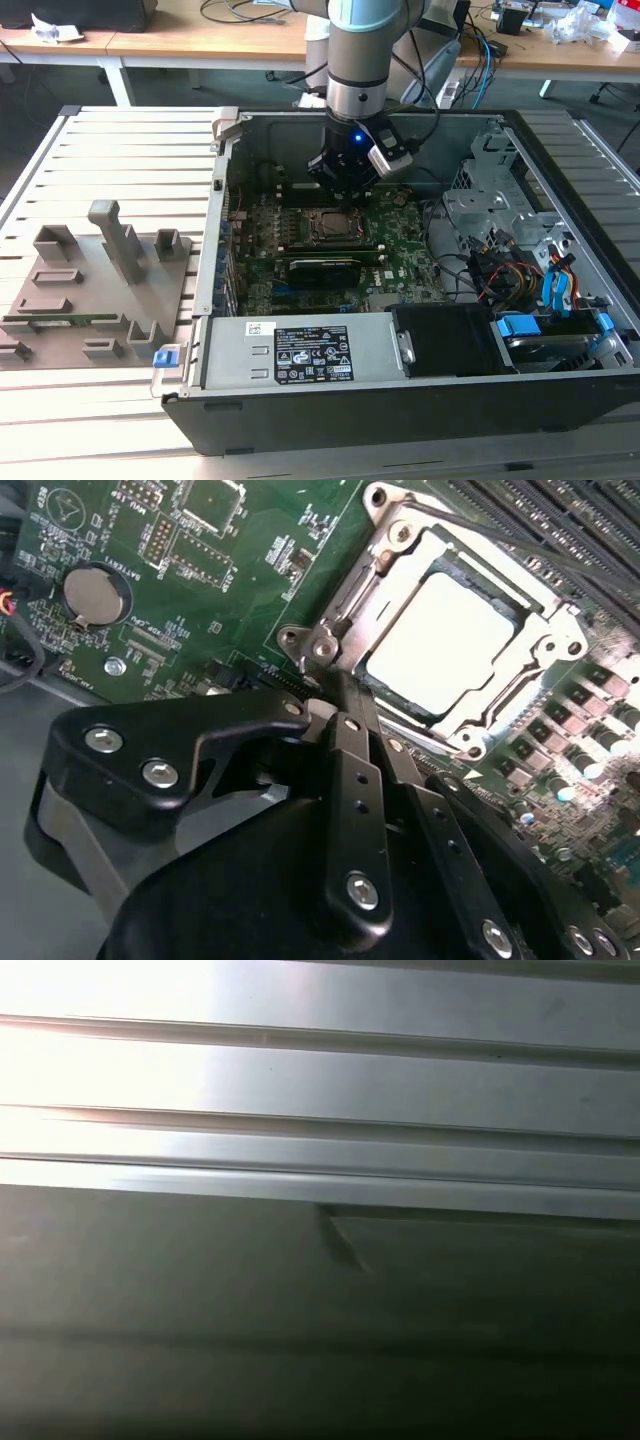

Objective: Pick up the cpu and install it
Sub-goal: 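Install the first cpu locking lever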

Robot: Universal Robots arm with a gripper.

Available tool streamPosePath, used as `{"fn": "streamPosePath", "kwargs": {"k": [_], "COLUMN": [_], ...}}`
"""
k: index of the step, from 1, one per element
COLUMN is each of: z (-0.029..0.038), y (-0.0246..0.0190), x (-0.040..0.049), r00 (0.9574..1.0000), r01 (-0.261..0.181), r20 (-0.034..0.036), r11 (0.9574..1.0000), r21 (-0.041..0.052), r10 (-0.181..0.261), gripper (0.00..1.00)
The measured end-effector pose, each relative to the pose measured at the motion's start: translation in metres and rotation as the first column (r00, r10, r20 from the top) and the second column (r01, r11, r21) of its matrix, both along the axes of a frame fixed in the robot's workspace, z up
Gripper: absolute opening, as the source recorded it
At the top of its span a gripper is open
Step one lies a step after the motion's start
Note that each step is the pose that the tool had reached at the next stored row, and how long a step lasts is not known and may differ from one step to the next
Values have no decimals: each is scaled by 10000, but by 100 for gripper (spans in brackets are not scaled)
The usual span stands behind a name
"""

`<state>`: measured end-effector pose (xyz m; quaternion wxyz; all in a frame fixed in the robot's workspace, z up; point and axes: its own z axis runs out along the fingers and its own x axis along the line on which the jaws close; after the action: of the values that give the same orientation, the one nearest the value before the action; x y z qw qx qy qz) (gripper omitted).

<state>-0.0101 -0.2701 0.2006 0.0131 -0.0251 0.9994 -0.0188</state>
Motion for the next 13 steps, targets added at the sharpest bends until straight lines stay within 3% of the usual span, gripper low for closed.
{"fn": "streamPosePath", "kwargs": {"k": [5, 6, 10, 13], "z": [6, 81, 87, 85], "y": [27, 26, -146, -372], "x": [8, 7, 7, 7], "r00": [10000, 10000, 10000, 10000], "r01": [0, 0, 1, 1], "r20": [10, 14, 13, 13], "r11": [10000, 10000, 10000, 10000], "r21": [12, 5, 1, -20], "r10": [0, 0, -1, -1], "gripper": [11, 11, 11, 11]}}
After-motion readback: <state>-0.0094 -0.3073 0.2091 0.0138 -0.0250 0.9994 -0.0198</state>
